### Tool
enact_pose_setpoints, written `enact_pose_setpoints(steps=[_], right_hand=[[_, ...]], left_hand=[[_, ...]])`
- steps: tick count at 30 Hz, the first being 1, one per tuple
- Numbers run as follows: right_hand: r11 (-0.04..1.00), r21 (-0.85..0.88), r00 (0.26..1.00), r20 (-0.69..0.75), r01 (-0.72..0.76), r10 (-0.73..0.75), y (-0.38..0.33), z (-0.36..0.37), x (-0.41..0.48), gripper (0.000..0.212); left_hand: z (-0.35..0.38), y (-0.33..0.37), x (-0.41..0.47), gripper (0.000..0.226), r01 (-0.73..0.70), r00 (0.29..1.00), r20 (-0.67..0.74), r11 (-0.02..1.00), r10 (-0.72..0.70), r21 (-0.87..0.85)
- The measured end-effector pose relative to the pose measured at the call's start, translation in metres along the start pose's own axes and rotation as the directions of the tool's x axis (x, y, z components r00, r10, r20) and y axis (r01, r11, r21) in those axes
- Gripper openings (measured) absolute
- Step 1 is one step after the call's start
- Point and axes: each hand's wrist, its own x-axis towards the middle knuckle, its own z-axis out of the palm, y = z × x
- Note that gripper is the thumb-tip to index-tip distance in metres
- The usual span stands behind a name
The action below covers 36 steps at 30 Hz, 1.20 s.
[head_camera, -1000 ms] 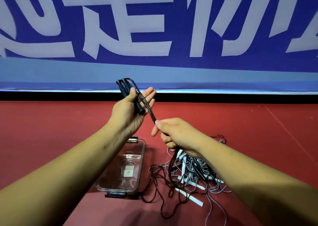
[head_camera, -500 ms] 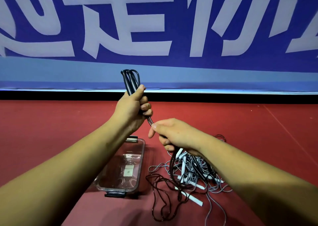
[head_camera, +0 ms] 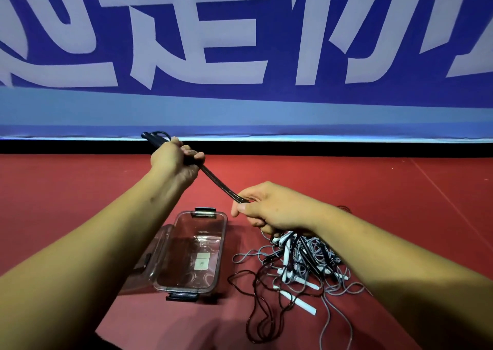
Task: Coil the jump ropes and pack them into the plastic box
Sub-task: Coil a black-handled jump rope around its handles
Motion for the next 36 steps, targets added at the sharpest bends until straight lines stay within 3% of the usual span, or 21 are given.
enact_pose_setpoints(steps=[3,5,10,12,14,16,17,19,21,23,25,28,30,34,36], right_hand=[[0.998,-0.054,1.000,0.006,-0.024,0.024,0.003,0.008,0.007,0.020],[0.999,-0.035,0.998,0.043,-0.034,0.036,0.006,0.012,0.009,0.021],[0.999,-0.043,0.991,0.133,-0.019,0.024,0.001,0.010,0.001,0.024],[0.999,-0.029,0.988,0.151,0.013,-0.008,-0.005,0.008,-0.005,0.023],[0.994,-0.078,0.993,0.091,0.081,-0.074,-0.013,0.000,-0.008,0.019],[0.978,-0.156,0.989,-0.037,0.139,-0.146,-0.018,-0.015,-0.011,0.016],[0.971,-0.179,0.980,-0.098,0.156,-0.175,-0.019,-0.023,-0.012,0.016],[0.958,-0.227,0.958,-0.186,0.176,-0.220,-0.017,-0.038,-0.015,0.016],[0.953,-0.248,0.945,-0.231,0.174,-0.233,-0.012,-0.046,-0.015,0.017],[0.958,-0.233,0.939,-0.257,0.169,-0.228,-0.007,-0.050,-0.013,0.018],[0.955,-0.248,0.926,-0.294,0.165,-0.236,-0.004,-0.053,-0.012,0.018],[0.931,-0.342,0.896,-0.361,0.131,-0.258,-0.001,-0.060,-0.011,0.014],[0.919,-0.380,0.872,-0.408,0.108,-0.271,0.003,-0.067,-0.012,0.014],[0.902,-0.428,0.830,-0.485,0.050,-0.276,0.010,-0.077,-0.014,0.030],[0.897,-0.440,0.827,-0.489,0.043,-0.279,0.011,-0.078,-0.014,0.033]], left_hand=[[0.002,0.002,0.001,0.034,0.001,1.000,0.013,0.991,0.001,-0.134],[0.002,-0.001,0.000,0.035,0.000,1.000,0.029,0.992,0.004,-0.123],[0.002,-0.009,-0.005,0.036,0.000,0.998,0.070,0.999,-0.003,0.036],[0.000,-0.014,-0.007,0.029,-0.079,0.993,0.107,0.965,0.053,0.250],[-0.005,-0.018,-0.006,0.026,-0.237,0.969,0.209,0.759,0.135,0.606],[-0.009,-0.022,-0.008,0.025,-0.362,0.931,0.345,0.394,0.116,0.845],[-0.010,-0.023,-0.011,0.022,-0.401,0.915,0.398,0.233,0.062,0.886],[-0.007,-0.027,-0.021,0.018,-0.453,0.890,0.452,0.006,-0.058,0.892],[-0.002,-0.030,-0.028,0.015,-0.477,0.879,0.469,-0.160,-0.088,0.864],[0.001,-0.034,-0.034,0.010,-0.483,0.875,0.472,-0.248,-0.104,0.840],[0.001,-0.038,-0.037,0.007,-0.480,0.872,0.444,-0.186,-0.204,0.857],[0.000,-0.037,-0.048,0.007,-0.368,0.830,0.358,0.062,-0.428,0.928],[0.002,-0.034,-0.054,0.012,-0.316,0.780,0.349,0.155,-0.520,0.936],[0.005,-0.034,-0.064,0.042,-0.221,0.675,0.390,0.333,-0.626,0.917],[0.004,-0.031,-0.062,0.054,-0.238,0.626,0.414,0.344,-0.661,0.908]])
